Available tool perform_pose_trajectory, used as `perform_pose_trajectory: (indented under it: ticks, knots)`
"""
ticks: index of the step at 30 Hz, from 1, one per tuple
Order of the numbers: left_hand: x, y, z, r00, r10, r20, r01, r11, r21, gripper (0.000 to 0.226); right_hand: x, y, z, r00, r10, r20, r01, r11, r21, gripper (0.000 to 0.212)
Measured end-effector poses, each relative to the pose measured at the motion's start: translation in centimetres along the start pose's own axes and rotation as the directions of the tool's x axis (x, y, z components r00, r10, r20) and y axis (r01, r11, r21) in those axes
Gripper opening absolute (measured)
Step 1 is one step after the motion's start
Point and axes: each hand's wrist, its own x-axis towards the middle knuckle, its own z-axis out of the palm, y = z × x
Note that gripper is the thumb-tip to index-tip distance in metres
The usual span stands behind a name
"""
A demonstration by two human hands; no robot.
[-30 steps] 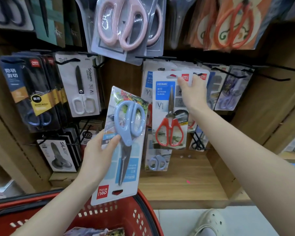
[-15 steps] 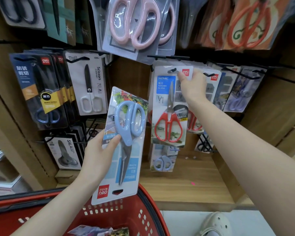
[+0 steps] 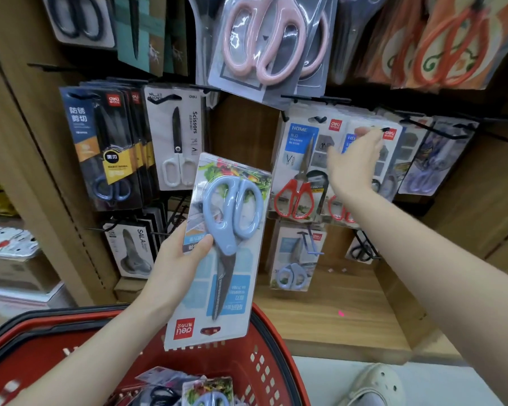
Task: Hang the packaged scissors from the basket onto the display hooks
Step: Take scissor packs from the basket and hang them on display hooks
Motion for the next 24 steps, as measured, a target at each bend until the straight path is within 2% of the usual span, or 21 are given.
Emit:
perform_pose_trajectory:
  ticks: [2,3,5,6,8,11,13,14,16,19,21,24]
  knots:
    - [-0.5,-0.1,-0.1,0.999,-0.032,0.003,0.033,0.997,-0.065,0.023,-2.9,0.2,-0.9,0.987,-0.106,0.124,0.107,0.994,-0.003,0.036]
    - [-0.8,-0.2,-0.2,0.999,-0.051,0.012,0.052,0.994,-0.091,0.022,-4.5,0.2,-1.3,0.965,-0.097,0.244,0.090,0.995,0.040,0.036]
    - [-1.5,-0.3,-0.4,0.994,-0.087,0.067,0.095,0.988,-0.124,0.021,-7.4,0.2,-1.7,0.867,-0.022,0.497,-0.050,0.990,0.131,0.045]
    - [-1.8,-0.3,-0.5,0.988,-0.103,0.113,0.116,0.986,-0.121,0.020,-8.4,0.3,-1.9,0.817,0.014,0.577,-0.142,0.974,0.178,0.051]
    - [-2.5,-0.4,-0.7,0.965,-0.133,0.228,0.153,0.985,-0.075,0.020,-10.1,0.4,-2.4,0.755,0.033,0.655,-0.243,0.942,0.233,0.052]
    - [-3.3,-0.6,-1.2,0.931,-0.187,0.312,0.193,0.981,0.014,0.020,-10.7,1.2,-3.7,0.645,-0.002,0.765,-0.198,0.966,0.169,0.029]
    - [-3.4,-1.0,-1.9,0.907,-0.225,0.356,0.213,0.974,0.074,0.020,-11.0,2.0,-4.6,0.550,0.033,0.834,-0.246,0.961,0.124,0.019]
    - [-3.5,-1.3,-2.3,0.882,-0.243,0.405,0.215,0.970,0.113,0.020,-11.3,2.3,-4.8,0.531,0.046,0.846,-0.271,0.955,0.118,0.017]
    - [-3.7,-2.2,-3.0,0.825,-0.294,0.482,0.224,0.954,0.198,0.027,-11.8,2.9,-5.2,0.559,0.042,0.828,-0.271,0.953,0.135,0.018]
    - [-4.4,-3.8,-4.2,0.771,-0.400,0.496,0.247,0.905,0.346,0.031,-11.8,3.4,-6.0,0.659,0.063,0.750,-0.297,0.937,0.182,0.020]
    - [-4.9,-4.6,-5.0,0.778,-0.428,0.460,0.255,0.884,0.391,0.035,-11.4,4.2,-6.7,0.713,0.107,0.693,-0.344,0.915,0.212,0.019]
    - [-4.9,-5.3,-5.5,0.854,-0.402,0.331,0.336,0.911,0.239,0.067,-11.3,5.6,-7.8,0.745,0.156,0.649,-0.409,0.875,0.260,0.024]
